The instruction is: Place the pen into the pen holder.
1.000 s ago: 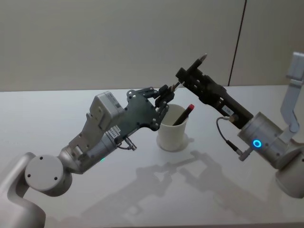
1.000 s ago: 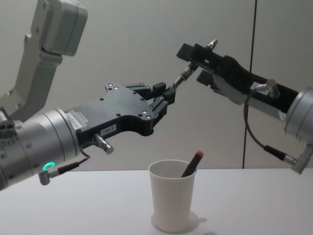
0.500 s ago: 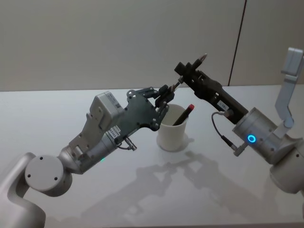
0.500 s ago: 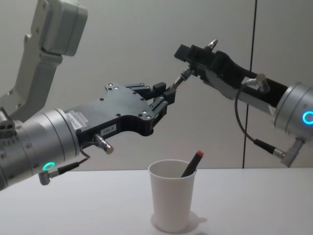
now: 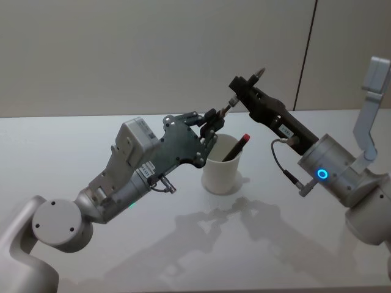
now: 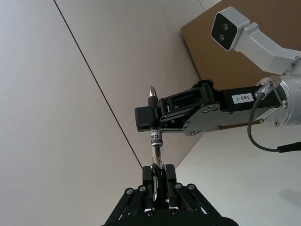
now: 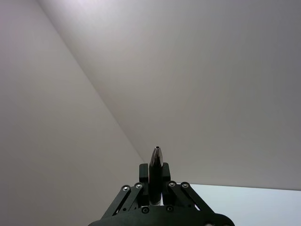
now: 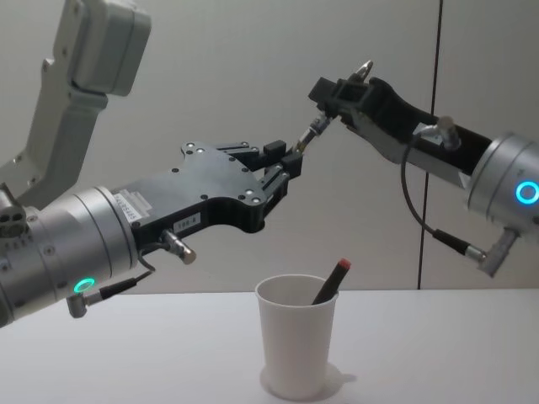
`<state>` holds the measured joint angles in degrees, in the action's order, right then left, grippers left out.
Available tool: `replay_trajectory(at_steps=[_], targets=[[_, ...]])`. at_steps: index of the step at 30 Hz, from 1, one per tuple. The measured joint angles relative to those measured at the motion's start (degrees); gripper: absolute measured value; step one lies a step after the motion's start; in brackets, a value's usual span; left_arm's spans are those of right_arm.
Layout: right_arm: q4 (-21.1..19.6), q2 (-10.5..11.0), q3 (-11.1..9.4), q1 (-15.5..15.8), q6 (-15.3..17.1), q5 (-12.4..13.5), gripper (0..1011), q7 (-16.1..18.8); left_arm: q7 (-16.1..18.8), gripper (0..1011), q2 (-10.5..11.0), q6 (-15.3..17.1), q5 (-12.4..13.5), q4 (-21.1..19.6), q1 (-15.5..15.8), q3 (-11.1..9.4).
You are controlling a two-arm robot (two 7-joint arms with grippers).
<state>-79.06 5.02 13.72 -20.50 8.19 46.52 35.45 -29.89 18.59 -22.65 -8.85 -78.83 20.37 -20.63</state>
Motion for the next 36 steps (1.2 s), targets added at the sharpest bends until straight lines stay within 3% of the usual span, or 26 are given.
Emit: replay_trajectory(at_steps=[5, 28, 32, 36], targets=[[0.0, 0.06, 0.07, -0.21, -0.14, 0.22, 126, -0.34, 0.0, 179, 0.0, -0.01, -0.02, 0.0, 0.0, 0.0], [0.23, 0.42, 0.38, -0.89, -0.93, 0.91, 126, -1.27, -0.01, 908, 0.0, 0.0, 0.01, 0.01, 0.0, 0.0], [0.29, 0.49, 0.43, -0.97, -1.39, 0.9, 126, -1.71, -0.01, 996, 0.0, 0.0, 0.01, 0.01, 0.0, 0.0], [0.3, 0.56, 0.48, -0.99, -2.03, 0.49, 126, -2.28, -0.01, 1002, 0.0, 0.0, 0.01, 0.01, 0.0, 0.0]])
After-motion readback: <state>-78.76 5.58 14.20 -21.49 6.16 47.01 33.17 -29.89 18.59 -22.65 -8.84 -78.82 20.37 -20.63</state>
